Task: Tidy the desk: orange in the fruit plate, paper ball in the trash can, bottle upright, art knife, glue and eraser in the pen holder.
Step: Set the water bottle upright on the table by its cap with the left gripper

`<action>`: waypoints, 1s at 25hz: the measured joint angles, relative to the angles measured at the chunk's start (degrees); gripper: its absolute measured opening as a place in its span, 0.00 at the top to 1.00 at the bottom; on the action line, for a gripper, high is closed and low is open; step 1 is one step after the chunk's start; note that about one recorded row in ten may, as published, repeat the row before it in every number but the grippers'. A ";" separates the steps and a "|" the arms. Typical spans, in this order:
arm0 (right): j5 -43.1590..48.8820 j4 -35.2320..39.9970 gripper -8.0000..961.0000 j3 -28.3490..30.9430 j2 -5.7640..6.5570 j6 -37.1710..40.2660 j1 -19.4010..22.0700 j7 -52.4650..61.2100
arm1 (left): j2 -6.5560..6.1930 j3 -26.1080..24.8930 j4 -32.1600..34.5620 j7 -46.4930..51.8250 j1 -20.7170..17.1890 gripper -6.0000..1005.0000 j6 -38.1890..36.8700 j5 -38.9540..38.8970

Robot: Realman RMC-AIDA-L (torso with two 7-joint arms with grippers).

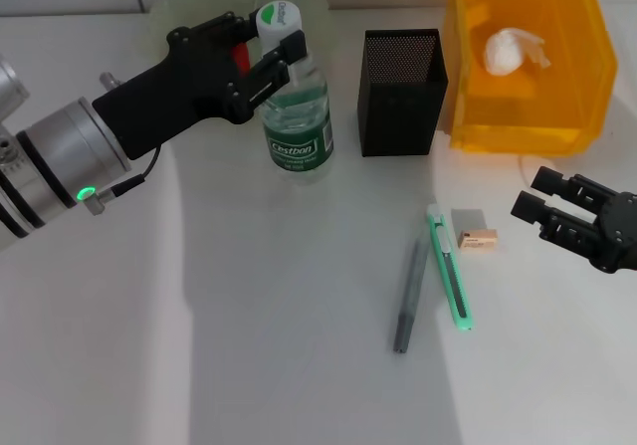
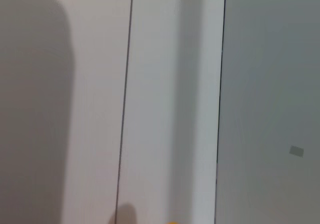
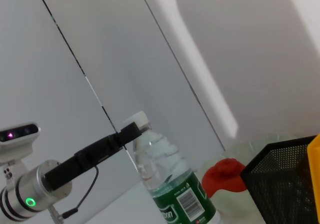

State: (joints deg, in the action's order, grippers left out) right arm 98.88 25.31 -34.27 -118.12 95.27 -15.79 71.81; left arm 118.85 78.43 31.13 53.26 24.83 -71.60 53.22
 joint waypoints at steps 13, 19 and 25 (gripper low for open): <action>-0.01 -0.09 0.27 -0.01 -0.81 -0.13 -1.06 -0.54 | 0.18 -0.30 -8.58 -12.44 0.13 0.55 -0.58 -6.93; -0.01 -0.09 0.27 -0.01 -0.86 -0.17 -1.16 -0.57 | 0.23 -0.37 -10.23 -13.96 -0.19 0.55 -1.28 -8.12; -0.01 -0.27 0.27 -0.07 -0.89 -0.18 -1.24 -0.61 | 0.23 -0.39 -10.36 -13.99 -0.38 0.54 -1.24 -8.19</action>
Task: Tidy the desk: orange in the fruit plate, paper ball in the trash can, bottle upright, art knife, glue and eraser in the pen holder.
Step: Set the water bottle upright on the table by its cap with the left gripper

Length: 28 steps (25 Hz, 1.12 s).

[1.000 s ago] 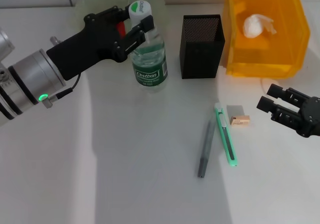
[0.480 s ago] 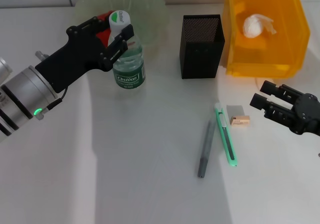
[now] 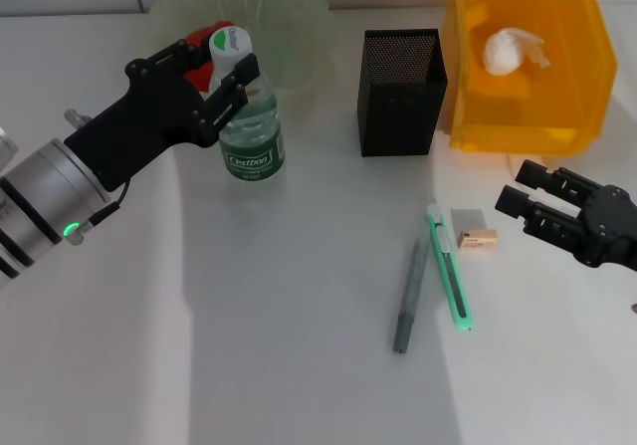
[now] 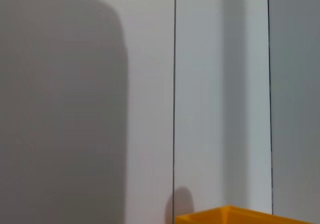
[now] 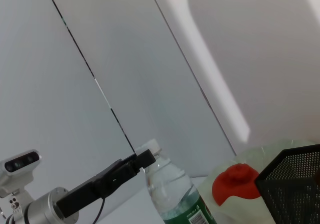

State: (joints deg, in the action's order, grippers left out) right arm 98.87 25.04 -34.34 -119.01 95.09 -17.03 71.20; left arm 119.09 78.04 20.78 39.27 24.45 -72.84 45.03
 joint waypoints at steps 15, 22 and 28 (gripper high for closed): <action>0.00 0.01 0.27 -0.03 0.01 0.01 -0.13 -0.01 | 0.03 0.27 -0.74 -0.16 -0.05 0.54 0.28 -0.21; 0.00 0.01 0.27 -0.03 0.01 0.01 -0.20 -0.01 | 0.07 0.33 -2.76 -2.89 -0.09 0.54 -2.11 -2.57; 0.00 -0.32 0.27 -0.02 0.01 0.01 -0.20 -0.01 | 0.09 0.54 -4.05 -4.55 -0.06 0.54 -3.90 -3.82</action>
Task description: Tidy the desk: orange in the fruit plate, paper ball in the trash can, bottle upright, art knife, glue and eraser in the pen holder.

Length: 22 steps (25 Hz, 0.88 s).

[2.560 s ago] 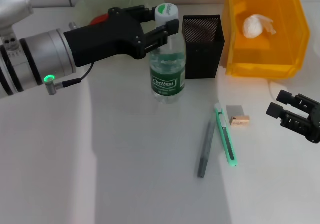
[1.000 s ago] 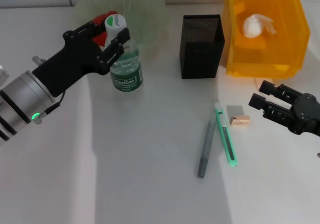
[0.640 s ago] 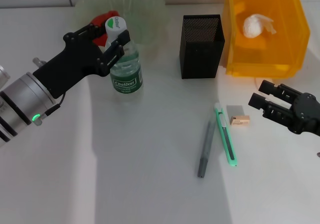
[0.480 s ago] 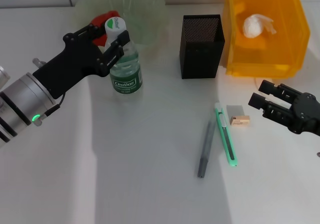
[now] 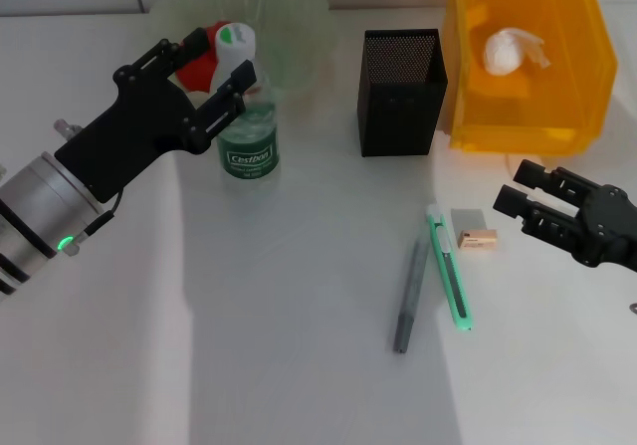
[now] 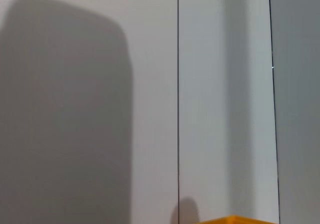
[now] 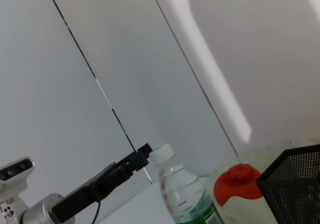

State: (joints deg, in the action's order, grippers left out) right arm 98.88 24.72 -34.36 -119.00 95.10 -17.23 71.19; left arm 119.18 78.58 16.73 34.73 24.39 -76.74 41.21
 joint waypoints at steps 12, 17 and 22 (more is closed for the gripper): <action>0.00 -0.61 0.27 0.00 0.00 0.34 0.04 -0.51 | -0.79 -0.14 0.33 1.39 -2.12 0.37 -8.84 -4.11; 0.01 3.01 0.27 0.05 0.79 3.55 0.23 1.85 | -5.18 0.64 2.31 11.36 -2.03 0.36 -13.91 4.64; 0.77 15.47 0.27 0.20 3.31 10.13 -0.99 18.53 | -8.12 -1.29 5.05 18.89 -1.10 0.34 -17.87 21.91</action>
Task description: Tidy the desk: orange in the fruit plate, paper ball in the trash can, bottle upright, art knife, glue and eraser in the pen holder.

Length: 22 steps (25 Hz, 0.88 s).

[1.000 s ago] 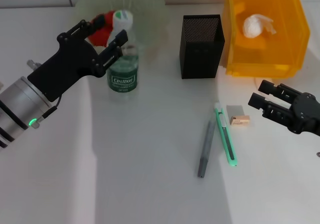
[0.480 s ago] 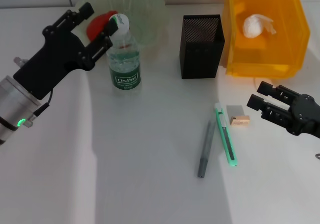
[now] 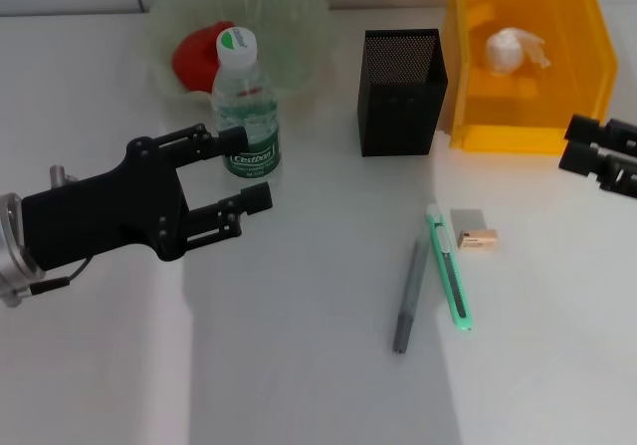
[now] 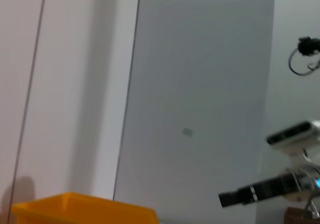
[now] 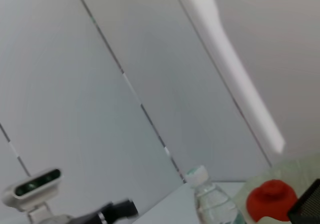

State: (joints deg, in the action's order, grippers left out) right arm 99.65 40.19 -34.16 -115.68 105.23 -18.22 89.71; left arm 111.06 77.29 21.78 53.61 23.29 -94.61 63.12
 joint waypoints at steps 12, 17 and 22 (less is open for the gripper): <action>36.97 39.73 0.27 -10.83 0.93 10.68 -17.07 42.82 | -0.27 -6.97 4.37 13.79 -0.68 0.22 1.77 15.52; 48.23 40.76 0.27 -21.33 -1.45 9.45 -22.34 49.65 | 0.71 -10.20 5.78 13.44 -1.87 0.22 1.85 16.87; 56.99 37.97 0.27 -29.34 -3.46 5.34 -26.31 55.32 | 0.94 -10.28 5.81 13.38 -1.62 0.22 3.57 16.94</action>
State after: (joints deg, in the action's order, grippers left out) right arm 156.64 78.17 -63.50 -119.15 110.58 -44.53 145.03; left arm 112.00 67.01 27.58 67.00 21.67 -91.05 80.07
